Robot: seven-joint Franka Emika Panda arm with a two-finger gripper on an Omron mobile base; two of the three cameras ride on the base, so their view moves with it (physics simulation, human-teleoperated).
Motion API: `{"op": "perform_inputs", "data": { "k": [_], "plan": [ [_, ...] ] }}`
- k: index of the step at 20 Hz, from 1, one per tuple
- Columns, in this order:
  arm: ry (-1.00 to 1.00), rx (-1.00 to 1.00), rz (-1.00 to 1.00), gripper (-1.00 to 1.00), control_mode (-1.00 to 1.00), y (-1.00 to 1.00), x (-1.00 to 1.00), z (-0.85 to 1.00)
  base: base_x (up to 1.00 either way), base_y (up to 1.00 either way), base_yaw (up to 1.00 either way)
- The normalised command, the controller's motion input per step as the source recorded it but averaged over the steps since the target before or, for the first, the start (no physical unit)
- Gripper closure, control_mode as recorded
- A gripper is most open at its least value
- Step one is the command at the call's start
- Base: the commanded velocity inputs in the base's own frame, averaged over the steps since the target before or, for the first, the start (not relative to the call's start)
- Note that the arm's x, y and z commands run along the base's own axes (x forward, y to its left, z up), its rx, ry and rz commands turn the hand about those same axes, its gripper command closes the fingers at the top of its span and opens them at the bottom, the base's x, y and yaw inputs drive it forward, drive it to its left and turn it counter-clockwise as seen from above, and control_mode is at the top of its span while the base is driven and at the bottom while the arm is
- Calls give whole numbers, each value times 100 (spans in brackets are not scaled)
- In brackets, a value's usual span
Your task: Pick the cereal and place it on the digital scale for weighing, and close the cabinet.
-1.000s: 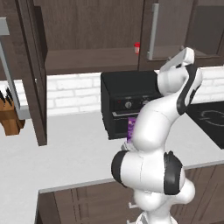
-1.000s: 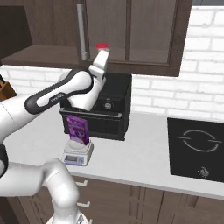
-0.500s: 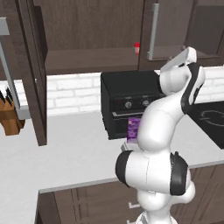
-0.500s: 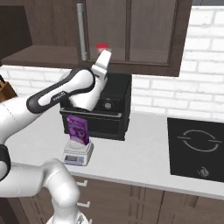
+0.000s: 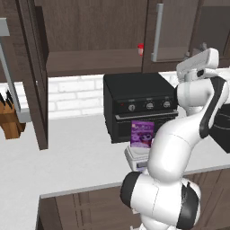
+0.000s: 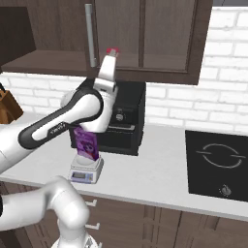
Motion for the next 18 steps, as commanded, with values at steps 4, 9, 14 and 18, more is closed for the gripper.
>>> {"op": "perform_inputs", "data": {
  "k": [4,9,14,18],
  "plan": [
    [-9,-32,7,-100,-100,-43,-83,7,0,0,0],
    [0,-36,24,-100,-100,-60,-70,0,0,0,0],
    [-4,-58,16,-100,-100,10,-97,-12,0,0,0],
    [-22,-67,-3,-100,-100,95,-91,-20,0,0,0]
  ]
}}
